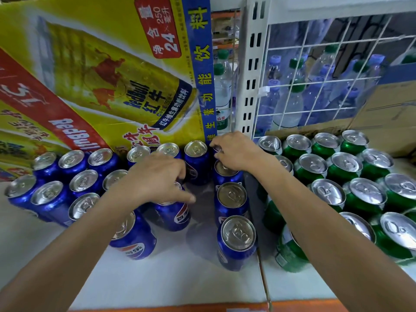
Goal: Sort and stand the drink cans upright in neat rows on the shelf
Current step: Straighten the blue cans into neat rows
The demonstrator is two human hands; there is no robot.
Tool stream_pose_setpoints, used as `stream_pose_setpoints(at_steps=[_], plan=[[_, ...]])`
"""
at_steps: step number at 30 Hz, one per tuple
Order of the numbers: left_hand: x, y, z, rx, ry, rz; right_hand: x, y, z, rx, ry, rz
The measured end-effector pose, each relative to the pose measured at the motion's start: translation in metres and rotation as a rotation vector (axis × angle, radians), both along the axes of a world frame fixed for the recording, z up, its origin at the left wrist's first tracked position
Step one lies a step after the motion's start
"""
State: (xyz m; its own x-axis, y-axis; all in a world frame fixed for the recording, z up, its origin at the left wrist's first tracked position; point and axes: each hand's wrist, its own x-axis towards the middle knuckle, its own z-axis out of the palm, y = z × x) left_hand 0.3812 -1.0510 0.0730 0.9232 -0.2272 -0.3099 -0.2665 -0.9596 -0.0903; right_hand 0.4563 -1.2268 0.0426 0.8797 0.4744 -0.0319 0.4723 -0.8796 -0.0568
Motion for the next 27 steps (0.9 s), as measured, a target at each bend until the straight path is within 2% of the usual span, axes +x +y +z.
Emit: stream_pose_setpoints(at_steps=[3,8,16,21,27], plan=[[0.032,-0.012,-0.004,-0.100,-0.192,-0.044,0.001,0.001,-0.001,-0.038,-0.033,0.008],[0.070,-0.014,-0.023,-0.047,-0.114,-0.080,-0.003,0.001,0.001,-0.035,-0.002,-0.001],[0.064,-0.029,-0.035,0.068,-0.359,0.021,-0.005,0.000,0.005,-0.020,0.009,-0.012],[0.067,-0.021,-0.032,-0.003,-0.218,-0.023,-0.003,0.000,0.003,-0.003,-0.001,-0.003],[0.070,-0.014,-0.043,-0.020,-0.283,-0.080,0.000,0.001,-0.002,0.006,-0.005,-0.012]])
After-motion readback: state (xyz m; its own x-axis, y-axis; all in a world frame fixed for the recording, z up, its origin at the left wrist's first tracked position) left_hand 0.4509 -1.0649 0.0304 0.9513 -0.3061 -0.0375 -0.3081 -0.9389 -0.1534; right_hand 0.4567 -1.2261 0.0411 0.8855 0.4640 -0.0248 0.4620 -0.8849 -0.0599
